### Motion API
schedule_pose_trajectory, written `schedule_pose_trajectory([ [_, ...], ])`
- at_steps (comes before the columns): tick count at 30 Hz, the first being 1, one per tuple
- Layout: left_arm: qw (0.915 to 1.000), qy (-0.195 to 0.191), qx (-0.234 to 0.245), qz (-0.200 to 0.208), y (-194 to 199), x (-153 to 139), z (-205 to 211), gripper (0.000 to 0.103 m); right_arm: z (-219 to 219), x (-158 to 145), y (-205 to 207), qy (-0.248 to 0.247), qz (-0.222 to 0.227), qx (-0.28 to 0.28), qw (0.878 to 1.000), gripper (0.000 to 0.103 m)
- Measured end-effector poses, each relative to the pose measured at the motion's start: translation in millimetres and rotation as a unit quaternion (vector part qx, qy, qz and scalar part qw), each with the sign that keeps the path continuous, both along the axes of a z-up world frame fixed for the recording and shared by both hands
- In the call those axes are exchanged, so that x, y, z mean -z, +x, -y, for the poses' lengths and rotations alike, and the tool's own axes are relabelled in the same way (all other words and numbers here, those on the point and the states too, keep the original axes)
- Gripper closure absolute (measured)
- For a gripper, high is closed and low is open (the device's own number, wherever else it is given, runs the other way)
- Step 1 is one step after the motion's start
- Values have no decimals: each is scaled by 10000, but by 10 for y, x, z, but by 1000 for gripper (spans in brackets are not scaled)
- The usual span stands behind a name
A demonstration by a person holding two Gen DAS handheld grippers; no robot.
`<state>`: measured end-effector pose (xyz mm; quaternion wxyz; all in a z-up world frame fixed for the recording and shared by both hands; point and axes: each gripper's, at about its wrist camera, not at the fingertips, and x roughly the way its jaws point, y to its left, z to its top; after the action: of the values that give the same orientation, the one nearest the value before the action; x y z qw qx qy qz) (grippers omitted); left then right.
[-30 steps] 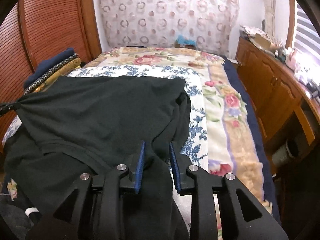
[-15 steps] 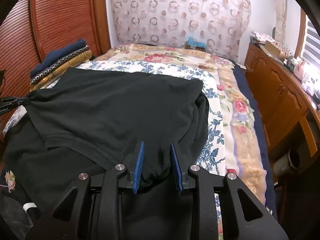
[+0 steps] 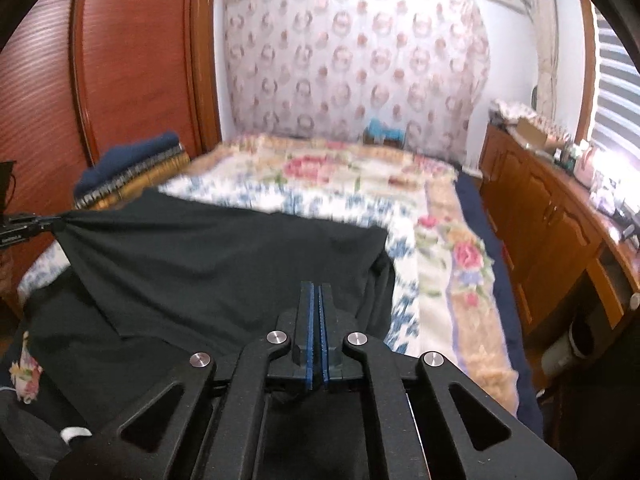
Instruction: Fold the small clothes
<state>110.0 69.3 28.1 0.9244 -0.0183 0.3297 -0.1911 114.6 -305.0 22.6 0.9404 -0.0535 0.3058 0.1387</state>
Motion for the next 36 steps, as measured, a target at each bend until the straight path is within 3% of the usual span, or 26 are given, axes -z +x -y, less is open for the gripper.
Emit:
schedule_pose_trajectory([
  [5,9996,147,79,206,-71,-206,37,103,-22,-216,-143,-63,81,-172,9998,103],
  [7,9997,201,49,129,-31,-160,50,103,-40,-121,-88,-85,-102,-105,9999,102],
  [10,9998,212,-60,36,11,-71,0,103,-78,99,-5,-128,-416,2,9991,77],
  [16,9995,217,-144,-180,34,126,-95,102,-66,442,-85,117,-914,59,9957,63],
  [23,9993,221,-140,-262,34,235,-81,102,-89,691,-58,464,-1331,37,9900,60],
  [30,9995,189,-160,-208,38,218,-82,102,-14,802,236,899,-1457,400,9844,63],
  [31,9995,190,-156,-197,40,208,-80,102,-21,810,266,870,-1484,451,9841,69],
  [33,9995,195,-154,-169,31,174,-68,102,-36,799,284,847,-1448,419,9849,90],
  [36,9998,156,-149,-56,-6,99,-63,102,-84,679,185,709,-1207,300,9897,99],
])
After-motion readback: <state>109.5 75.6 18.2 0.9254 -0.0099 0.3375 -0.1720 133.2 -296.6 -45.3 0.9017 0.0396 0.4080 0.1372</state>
